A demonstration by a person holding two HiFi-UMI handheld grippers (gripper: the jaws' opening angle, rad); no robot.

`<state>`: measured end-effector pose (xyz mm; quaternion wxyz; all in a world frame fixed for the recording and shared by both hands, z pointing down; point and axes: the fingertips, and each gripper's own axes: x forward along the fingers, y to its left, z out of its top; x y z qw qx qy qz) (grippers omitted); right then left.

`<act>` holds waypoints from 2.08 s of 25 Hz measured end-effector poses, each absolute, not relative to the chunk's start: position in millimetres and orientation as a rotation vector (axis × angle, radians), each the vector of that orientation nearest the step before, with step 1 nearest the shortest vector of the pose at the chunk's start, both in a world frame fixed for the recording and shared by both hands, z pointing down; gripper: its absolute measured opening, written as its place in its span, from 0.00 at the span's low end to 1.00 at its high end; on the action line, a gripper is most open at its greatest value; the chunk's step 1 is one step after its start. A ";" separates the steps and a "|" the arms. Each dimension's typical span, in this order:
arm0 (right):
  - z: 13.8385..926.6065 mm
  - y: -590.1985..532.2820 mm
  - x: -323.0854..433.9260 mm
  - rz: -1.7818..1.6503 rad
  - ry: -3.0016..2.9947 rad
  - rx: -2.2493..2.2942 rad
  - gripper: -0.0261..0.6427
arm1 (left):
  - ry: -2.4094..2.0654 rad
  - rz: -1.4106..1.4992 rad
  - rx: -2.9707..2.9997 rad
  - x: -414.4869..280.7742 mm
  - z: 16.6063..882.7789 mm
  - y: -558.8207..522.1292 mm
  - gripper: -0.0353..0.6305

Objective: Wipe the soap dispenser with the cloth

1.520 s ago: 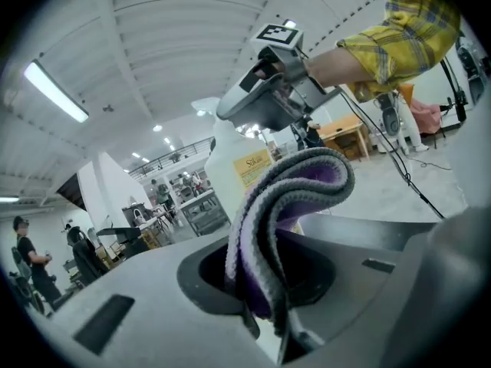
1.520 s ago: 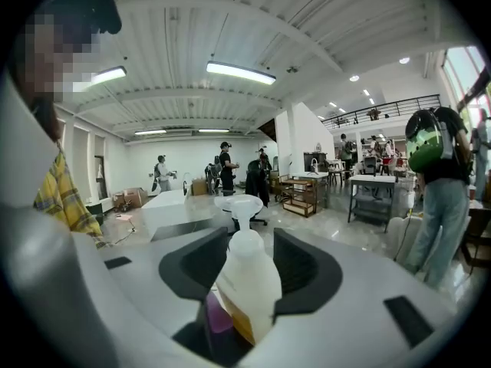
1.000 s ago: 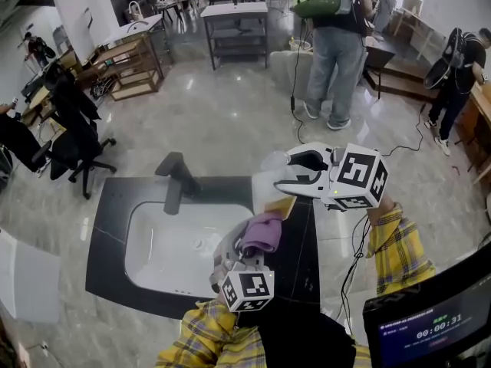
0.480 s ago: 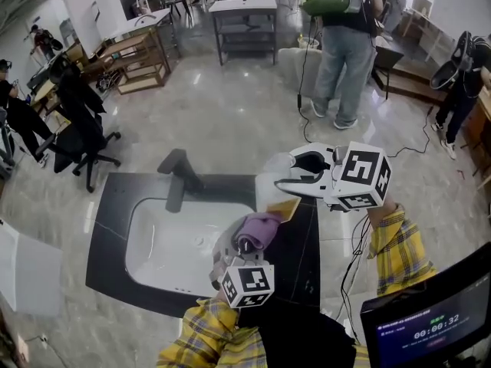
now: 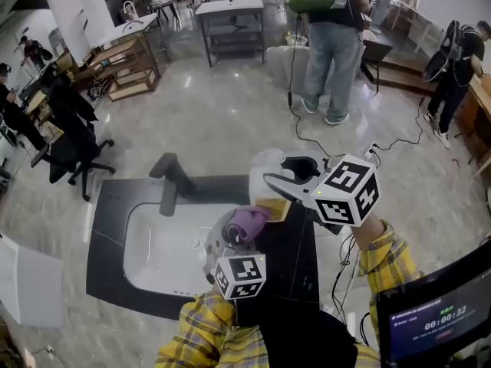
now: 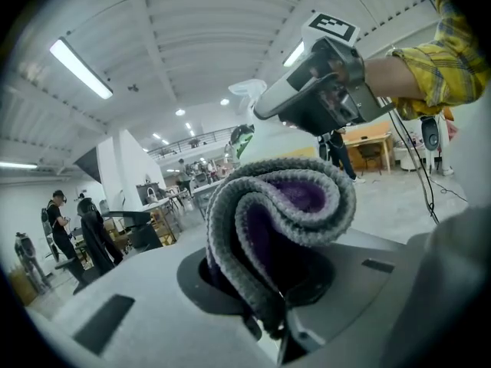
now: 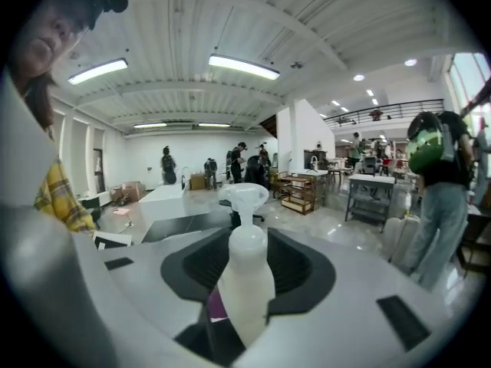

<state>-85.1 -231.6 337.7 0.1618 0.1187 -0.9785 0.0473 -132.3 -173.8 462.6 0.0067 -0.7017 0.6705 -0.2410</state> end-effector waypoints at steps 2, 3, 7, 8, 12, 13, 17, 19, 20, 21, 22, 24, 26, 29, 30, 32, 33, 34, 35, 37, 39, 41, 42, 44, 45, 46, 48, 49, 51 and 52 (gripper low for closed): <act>338.0 -233.3 -82.0 0.195 -2.787 0.470 0.25 | 2.096 -0.752 -2.194 -133.3 461.1 -173.7 0.16; 338.6 -234.3 -80.7 0.216 -2.780 0.534 0.25 | 2.097 -0.749 -2.195 -133.6 460.8 -173.6 0.16; 341.6 -239.1 -78.4 0.269 -2.730 0.764 0.25 | 2.098 -0.719 -2.216 -133.2 461.1 -172.9 0.16; 341.3 -240.4 -77.5 0.277 -2.716 0.827 0.25 | 2.095 -0.709 -2.221 -131.8 459.7 -173.1 0.16; 343.0 -246.6 -73.9 0.331 -2.691 1.070 0.25 | 2.075 -0.689 -2.228 -127.8 456.7 -176.6 0.16; 343.5 -247.0 -73.6 0.343 -2.689 1.105 0.25 | 2.074 -0.687 -2.228 -127.8 456.4 -176.7 0.16; 330.5 -236.8 -72.4 0.173 -2.729 1.031 0.25 | 2.065 -0.669 -2.245 -123.3 449.5 -168.2 0.16; 315.4 -229.9 -71.2 -0.005 -2.800 0.894 0.26 | 2.034 -0.652 -2.264 -118.0 446.1 -163.1 0.16; 310.1 -228.6 -70.2 -0.075 -2.832 0.806 0.27 | 2.013 -0.644 -2.275 -114.9 445.6 -161.8 0.16; 307.4 -228.7 -68.7 -0.117 -2.860 0.705 0.27 | 1.993 -0.636 -2.285 -111.3 445.8 -161.7 0.16; 307.0 -230.1 -66.8 -0.130 -2.883 0.594 0.28 | 1.974 -0.629 -2.294 -107.3 446.3 -163.0 0.16; 310.8 -235.4 -62.0 -0.114 -2.897 0.388 0.30 | 1.942 -0.625 -2.306 -98.2 447.0 -167.9 0.16; 317.7 -238.0 -58.8 -0.139 -2.859 0.242 0.31 | 1.904 -0.631 -2.318 -88.8 446.4 -170.2 0.16; 331.6 -233.7 -63.8 -0.252 -2.758 0.104 0.32 | 1.843 -0.643 -2.341 -77.0 445.3 -167.8 0.16; 336.5 -233.0 -66.9 -0.280 -2.730 0.070 0.32 | 1.825 -0.646 -2.350 -73.1 445.9 -167.3 0.16; 344.4 -231.3 -72.3 -0.313 -2.687 -0.001 0.33 | 1.793 -0.656 -2.364 -65.7 447.2 -165.9 0.16; 346.9 -229.2 -74.2 -0.322 -2.670 -0.040 0.33 | 1.780 -0.660 -2.367 -62.7 447.3 -164.5 0.16; 348.6 -226.7 -75.8 -0.329 -2.654 -0.079 0.33 | 1.771 -0.663 -2.369 -60.1 447.0 -162.7 0.16; 349.4 -224.2 -76.9 -0.335 -2.641 -0.113 0.33 | 1.763 -0.662 -2.371 -58.0 446.2 -160.8 0.16; 349.1 -220.9 -78.8 -0.340 -2.625 -0.172 0.33 | 1.746 -0.649 -2.382 -54.7 443.6 -157.2 0.16; 347.6 -219.9 -80.9 -0.329 -2.623 -0.228 0.32 | 1.729 -0.633 -2.393 -52.7 441.2 -154.9 0.16; 347.1 -219.3 -83.2 -0.302 -2.628 -0.279 0.31 | 1.728 -0.632 -2.395 -52.8 441.4 -153.6 0.16; 347.3 -218.8 -84.1 -0.284 -2.634 -0.297 0.29 | 1.731 -0.632 -2.395 -53.4 442.1 -153.0 0.16; 347.1 -218.1 -84.5 -0.252 -2.658 -0.307 0.29 | 1.739 -0.631 -2.393 -54.4 443.5 -152.2 0.16; 346.6 -218.3 -84.1 -0.234 -2.675 -0.296 0.28 | 1.743 -0.631 -2.391 -54.9 443.6 -152.1 0.16; 345.6 -219.0 -83.7 -0.213 -2.694 -0.274 0.28 | 1.748 -0.630 -2.388 -55.4 443.2 -152.3 0.16; 342.6 -221.2 -83.5 -0.162 -2.731 -0.215 0.27 | 1.759 -0.628 -2.382 -56.6 441.5 -153.6 0.16; 341.0 -222.5 -83.7 -0.140 -2.747 -0.182 0.27 | 1.765 -0.629 -2.378 -57.1 440.7 -154.5 0.16; 339.1 -225.2 -84.2 -0.110 -2.770 -0.108 0.27 | 1.772 -0.633 -2.371 -57.8 439.7 -156.0 0.16; 339.2 -226.4 -84.8 -0.099 -2.778 -0.066 0.27 | 1.775 -0.634 -2.367 -58.4 439.6 -156.1 0.16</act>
